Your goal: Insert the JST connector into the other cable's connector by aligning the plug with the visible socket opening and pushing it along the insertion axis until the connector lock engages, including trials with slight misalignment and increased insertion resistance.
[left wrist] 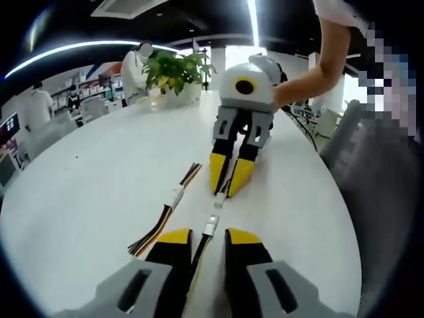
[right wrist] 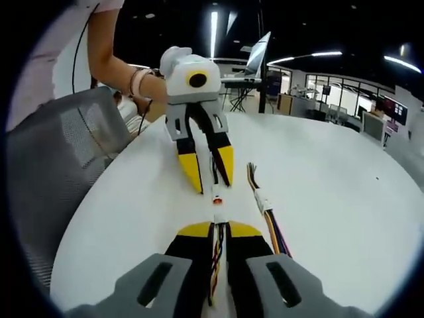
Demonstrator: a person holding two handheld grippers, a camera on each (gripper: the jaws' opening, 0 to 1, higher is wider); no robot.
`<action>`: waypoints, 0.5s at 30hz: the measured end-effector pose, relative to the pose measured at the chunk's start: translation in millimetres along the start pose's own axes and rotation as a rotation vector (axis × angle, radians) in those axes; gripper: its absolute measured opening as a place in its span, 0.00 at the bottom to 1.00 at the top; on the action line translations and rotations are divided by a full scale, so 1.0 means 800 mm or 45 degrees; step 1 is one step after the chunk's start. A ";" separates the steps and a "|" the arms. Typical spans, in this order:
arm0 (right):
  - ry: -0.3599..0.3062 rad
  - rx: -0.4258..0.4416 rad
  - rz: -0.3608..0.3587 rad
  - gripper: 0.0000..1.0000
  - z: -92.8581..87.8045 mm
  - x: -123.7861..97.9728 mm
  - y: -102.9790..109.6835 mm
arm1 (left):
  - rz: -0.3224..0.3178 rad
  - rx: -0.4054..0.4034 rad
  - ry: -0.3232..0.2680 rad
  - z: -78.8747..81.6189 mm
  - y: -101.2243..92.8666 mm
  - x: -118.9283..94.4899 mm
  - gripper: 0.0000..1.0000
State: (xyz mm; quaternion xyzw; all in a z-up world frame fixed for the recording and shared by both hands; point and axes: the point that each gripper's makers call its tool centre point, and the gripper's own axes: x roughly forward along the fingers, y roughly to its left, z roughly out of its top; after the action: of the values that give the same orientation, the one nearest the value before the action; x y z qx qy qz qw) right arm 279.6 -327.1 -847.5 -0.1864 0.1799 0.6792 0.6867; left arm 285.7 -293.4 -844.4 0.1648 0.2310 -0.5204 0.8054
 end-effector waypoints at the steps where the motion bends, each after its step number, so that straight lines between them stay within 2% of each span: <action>1: -0.001 0.002 0.000 0.05 0.000 0.000 0.000 | -0.004 0.006 -0.001 0.000 -0.001 0.000 0.12; 10: -0.009 0.012 0.018 0.05 0.001 0.002 0.005 | -0.027 0.022 -0.029 0.000 -0.007 0.000 0.05; 11: -0.009 0.012 0.017 0.05 0.001 0.002 0.005 | -0.031 0.026 -0.033 0.000 -0.008 0.000 0.01; 15: -0.011 0.006 0.020 0.05 0.001 0.002 0.006 | -0.029 0.017 -0.046 0.000 -0.008 -0.001 0.01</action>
State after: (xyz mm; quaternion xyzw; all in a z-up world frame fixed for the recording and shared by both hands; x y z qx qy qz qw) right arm 275.2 -325.2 -847.8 -0.1804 0.1801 0.6849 0.6826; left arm 279.9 -295.3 -844.6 0.1581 0.2147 -0.5340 0.8024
